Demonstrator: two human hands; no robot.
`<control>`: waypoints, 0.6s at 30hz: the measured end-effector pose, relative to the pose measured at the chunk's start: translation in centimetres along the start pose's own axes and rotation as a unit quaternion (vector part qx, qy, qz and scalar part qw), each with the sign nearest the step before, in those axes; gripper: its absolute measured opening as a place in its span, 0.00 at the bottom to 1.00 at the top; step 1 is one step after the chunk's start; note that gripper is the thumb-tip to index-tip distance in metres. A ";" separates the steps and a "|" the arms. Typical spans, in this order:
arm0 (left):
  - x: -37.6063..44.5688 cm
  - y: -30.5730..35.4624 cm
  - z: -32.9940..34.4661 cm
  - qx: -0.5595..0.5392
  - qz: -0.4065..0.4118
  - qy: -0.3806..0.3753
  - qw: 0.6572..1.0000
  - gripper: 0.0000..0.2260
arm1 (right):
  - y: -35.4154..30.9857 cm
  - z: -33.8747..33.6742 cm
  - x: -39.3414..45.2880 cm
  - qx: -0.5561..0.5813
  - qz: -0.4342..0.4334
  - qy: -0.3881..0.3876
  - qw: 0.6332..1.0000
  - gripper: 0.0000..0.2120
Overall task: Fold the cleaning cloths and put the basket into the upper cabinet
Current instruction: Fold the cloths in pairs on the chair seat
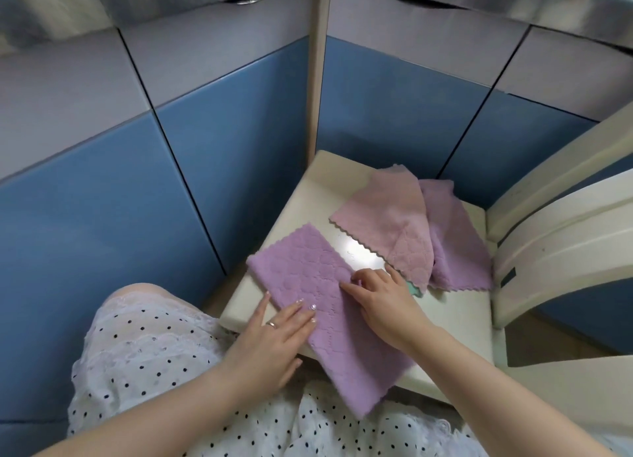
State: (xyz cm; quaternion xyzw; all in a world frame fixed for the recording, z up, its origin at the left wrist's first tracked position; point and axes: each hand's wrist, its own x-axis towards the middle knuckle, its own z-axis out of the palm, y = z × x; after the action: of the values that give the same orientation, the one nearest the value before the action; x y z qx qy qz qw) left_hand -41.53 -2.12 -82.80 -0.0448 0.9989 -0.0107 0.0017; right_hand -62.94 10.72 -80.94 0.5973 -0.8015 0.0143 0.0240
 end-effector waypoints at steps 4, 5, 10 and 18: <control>-0.4 -3.1 -0.1 0.025 0.011 0.004 1.000 0.29 | 0.1 -0.1 -2.0 -0.004 -0.012 0.041 0.999 0.20; -0.3 -3.7 -0.1 0.026 0.018 -0.003 0.999 0.30 | -0.1 -0.2 -2.5 -0.001 -0.009 0.040 0.999 0.22; 0.1 -5.4 0.3 0.012 0.039 -0.009 0.999 0.32 | -0.7 -0.1 -3.9 0.054 0.001 0.029 0.998 0.23; 0.5 -4.3 0.9 -0.015 0.137 0.045 0.989 0.30 | 0.4 -0.2 -8.2 0.047 -0.113 -0.133 0.984 0.40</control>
State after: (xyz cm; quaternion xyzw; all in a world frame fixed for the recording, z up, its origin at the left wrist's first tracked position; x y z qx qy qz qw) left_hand -41.67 -6.46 -83.59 0.0933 0.9947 0.0023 -0.0422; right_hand -60.96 18.69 -81.21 0.6809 -0.7235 -0.0305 -0.1093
